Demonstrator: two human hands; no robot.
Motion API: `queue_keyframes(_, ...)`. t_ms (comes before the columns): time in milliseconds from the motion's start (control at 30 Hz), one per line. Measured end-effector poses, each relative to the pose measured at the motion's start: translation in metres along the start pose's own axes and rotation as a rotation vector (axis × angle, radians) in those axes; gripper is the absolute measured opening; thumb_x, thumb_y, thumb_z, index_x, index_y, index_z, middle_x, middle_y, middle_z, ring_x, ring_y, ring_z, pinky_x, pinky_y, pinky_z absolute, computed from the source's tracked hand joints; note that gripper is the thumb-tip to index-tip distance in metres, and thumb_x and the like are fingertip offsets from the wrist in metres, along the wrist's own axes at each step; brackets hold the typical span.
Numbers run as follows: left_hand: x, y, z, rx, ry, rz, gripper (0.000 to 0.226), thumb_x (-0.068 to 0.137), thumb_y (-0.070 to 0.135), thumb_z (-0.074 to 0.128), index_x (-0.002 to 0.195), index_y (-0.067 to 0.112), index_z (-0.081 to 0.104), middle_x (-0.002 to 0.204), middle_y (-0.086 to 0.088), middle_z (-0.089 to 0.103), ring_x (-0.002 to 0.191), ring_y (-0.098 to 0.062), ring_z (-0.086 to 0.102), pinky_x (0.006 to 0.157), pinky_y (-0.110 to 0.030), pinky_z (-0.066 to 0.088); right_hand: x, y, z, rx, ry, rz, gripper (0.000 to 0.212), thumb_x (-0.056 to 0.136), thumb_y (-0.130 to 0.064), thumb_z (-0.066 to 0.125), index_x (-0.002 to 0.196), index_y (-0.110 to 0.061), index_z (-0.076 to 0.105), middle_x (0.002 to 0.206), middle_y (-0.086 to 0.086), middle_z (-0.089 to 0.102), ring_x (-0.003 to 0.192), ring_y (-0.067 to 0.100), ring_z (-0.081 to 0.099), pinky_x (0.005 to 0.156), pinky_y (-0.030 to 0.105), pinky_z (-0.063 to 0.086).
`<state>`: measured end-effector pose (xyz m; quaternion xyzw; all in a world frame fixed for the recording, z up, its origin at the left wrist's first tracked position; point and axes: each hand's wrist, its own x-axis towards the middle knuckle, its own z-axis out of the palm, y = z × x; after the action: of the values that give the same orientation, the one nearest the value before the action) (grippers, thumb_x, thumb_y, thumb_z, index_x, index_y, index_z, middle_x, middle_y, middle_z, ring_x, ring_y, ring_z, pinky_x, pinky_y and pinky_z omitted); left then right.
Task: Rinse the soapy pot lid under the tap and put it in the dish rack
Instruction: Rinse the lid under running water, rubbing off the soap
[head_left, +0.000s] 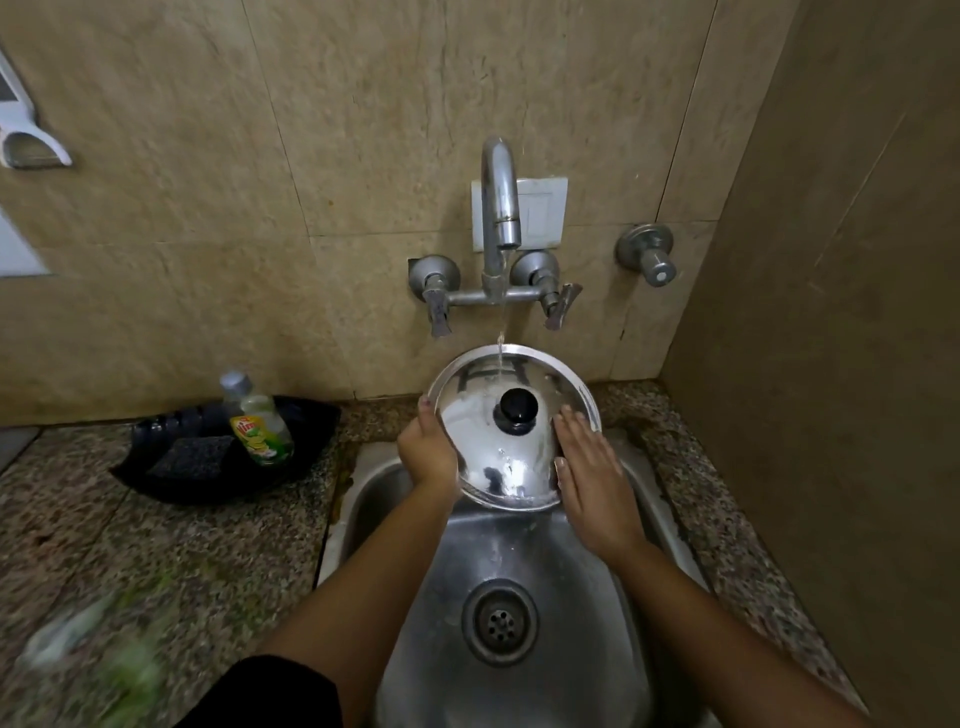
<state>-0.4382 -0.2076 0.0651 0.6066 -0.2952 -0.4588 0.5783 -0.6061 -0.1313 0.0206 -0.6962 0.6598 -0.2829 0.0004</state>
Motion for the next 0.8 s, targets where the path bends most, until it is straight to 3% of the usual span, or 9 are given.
queue_keyframes(233, 0.019, -0.003, -0.042, 0.06, -0.029, -0.022, 0.037, 0.097, 0.036, 0.047, 0.079, 0.008, 0.061, 0.069, -0.001, 0.059, 0.066, -0.015, 0.057, 0.057, -0.022, 0.045, -0.025, 0.005, -0.002, 0.026, -0.083, -0.282, 0.061, 0.086, -0.011, 0.032, 0.147, -0.019, 0.031, 0.154, -0.002, 0.029, 0.144, 0.011, 0.023, 0.117, 0.037, 0.025)
queue_keyframes(367, 0.025, -0.008, -0.055, 0.039, -0.138, -0.208, 0.041, 0.094, 0.044, 0.049, 0.098, 0.007, 0.067, 0.101, -0.016, 0.069, 0.092, -0.031, 0.064, 0.086, -0.041, 0.053, -0.019, -0.002, -0.008, -0.021, -0.018, -0.435, 0.046, 0.094, -0.018, 0.04, 0.139, -0.018, 0.047, 0.147, 0.001, 0.046, 0.138, 0.017, 0.037, 0.111, 0.037, 0.032)
queue_keyframes(433, 0.018, -0.01, -0.062, 0.053, -0.208, -0.354, 0.047, 0.098, 0.042, 0.042, 0.123, 0.005, 0.058, 0.118, -0.015, 0.062, 0.101, -0.032, 0.06, 0.088, -0.039, 0.05, -0.014, -0.008, -0.018, 0.048, 0.039, -0.509, 0.036, 0.097, -0.022, 0.043, 0.128, -0.017, 0.059, 0.136, 0.001, 0.057, 0.13, 0.017, 0.049, 0.108, 0.034, 0.035)
queue_keyframes(500, 0.011, -0.016, -0.076, 0.116, -0.228, -0.504, 0.053, 0.098, 0.05, 0.035, 0.124, 0.008, 0.053, 0.107, -0.011, 0.061, 0.094, -0.032, 0.061, 0.074, -0.035, 0.054, -0.011, -0.018, -0.028, 0.134, 0.073, -0.519, 0.027, 0.094, -0.019, 0.052, 0.116, -0.016, 0.067, 0.122, 0.0, 0.067, 0.116, 0.016, 0.059, 0.101, 0.032, 0.042)
queue_keyframes(567, 0.006, -0.032, -0.095, 0.072, -0.36, -0.683, 0.078, 0.088, 0.072, 0.025, 0.098, 0.004, 0.059, 0.076, -0.01, 0.059, 0.064, -0.024, 0.055, 0.05, -0.028, 0.051, -0.012, -0.03, -0.031, 0.224, 0.053, -0.413, 0.02, 0.091, -0.017, 0.057, 0.107, -0.016, 0.069, 0.108, -0.002, 0.071, 0.102, 0.013, 0.064, 0.089, 0.027, 0.048)
queue_keyframes(600, 0.002, -0.042, -0.103, 0.066, -0.412, -0.733, 0.085, 0.081, 0.081, 0.018, 0.087, 0.007, 0.059, 0.069, -0.008, 0.056, 0.061, -0.021, 0.052, 0.053, -0.029, 0.047, -0.014, -0.034, -0.028, 0.29, 0.025, -0.311, 0.016, 0.092, -0.018, 0.058, 0.104, -0.016, 0.069, 0.102, -0.003, 0.071, 0.096, 0.011, 0.064, 0.083, 0.024, 0.049)
queue_keyframes(700, -0.005, -0.078, -0.119, 0.119, -0.402, -0.727, 0.093, 0.081, 0.08, 0.011, 0.125, 0.012, 0.057, 0.117, -0.013, 0.06, 0.117, -0.03, 0.053, 0.096, -0.04, 0.039, -0.019, -0.036, -0.005, 0.626, -0.065, 0.157, 0.005, 0.091, -0.019, 0.06, 0.095, -0.021, 0.063, 0.088, -0.007, 0.068, 0.083, 0.007, 0.064, 0.074, 0.026, 0.049)
queue_keyframes(733, -0.009, -0.085, -0.121, 0.079, -0.394, -0.732, 0.09, 0.084, 0.077, 0.014, 0.135, 0.013, 0.05, 0.131, -0.014, 0.056, 0.127, -0.031, 0.048, 0.1, -0.04, 0.037, -0.02, -0.034, 0.004, 0.737, -0.072, 0.317, 0.006, 0.09, -0.016, 0.061, 0.094, -0.021, 0.063, 0.088, -0.005, 0.068, 0.083, 0.009, 0.064, 0.075, 0.028, 0.05)
queue_keyframes(800, -0.019, -0.089, -0.121, -0.011, -0.402, -0.694, 0.081, 0.089, 0.071, 0.022, 0.134, 0.012, 0.053, 0.123, -0.013, 0.065, 0.117, -0.03, 0.058, 0.093, -0.039, 0.046, -0.023, -0.031, 0.019, 0.905, -0.055, 0.596, 0.008, 0.088, -0.009, 0.062, 0.091, -0.016, 0.064, 0.086, 0.003, 0.068, 0.083, 0.017, 0.063, 0.075, 0.03, 0.051)
